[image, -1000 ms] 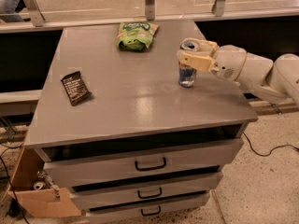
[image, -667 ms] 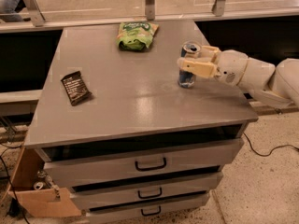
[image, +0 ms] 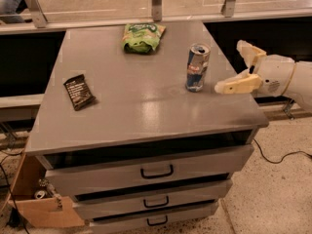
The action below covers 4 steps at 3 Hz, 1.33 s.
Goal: Place redbull can upright
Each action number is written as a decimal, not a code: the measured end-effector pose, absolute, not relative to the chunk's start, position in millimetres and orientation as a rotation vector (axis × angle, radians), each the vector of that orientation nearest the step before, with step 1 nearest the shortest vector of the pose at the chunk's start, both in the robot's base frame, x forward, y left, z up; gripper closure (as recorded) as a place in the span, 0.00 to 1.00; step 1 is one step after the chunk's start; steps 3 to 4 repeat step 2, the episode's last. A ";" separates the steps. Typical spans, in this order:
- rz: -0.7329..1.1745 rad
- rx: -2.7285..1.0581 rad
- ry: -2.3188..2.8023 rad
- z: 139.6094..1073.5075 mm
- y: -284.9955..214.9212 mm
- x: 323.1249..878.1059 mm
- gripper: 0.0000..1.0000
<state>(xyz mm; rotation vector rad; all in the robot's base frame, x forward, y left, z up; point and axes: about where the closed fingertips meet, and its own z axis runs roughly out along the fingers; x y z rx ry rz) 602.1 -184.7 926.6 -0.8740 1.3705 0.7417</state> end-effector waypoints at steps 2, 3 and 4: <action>0.626 -0.890 1.425 942.0 -250.2 562.3 0.00; 0.626 -0.890 1.425 942.0 -250.2 562.3 0.00; 0.626 -0.890 1.425 942.0 -250.2 562.3 0.00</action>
Offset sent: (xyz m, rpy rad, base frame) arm -0.0305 -0.0510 0.0131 -0.0703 -0.0102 -0.0578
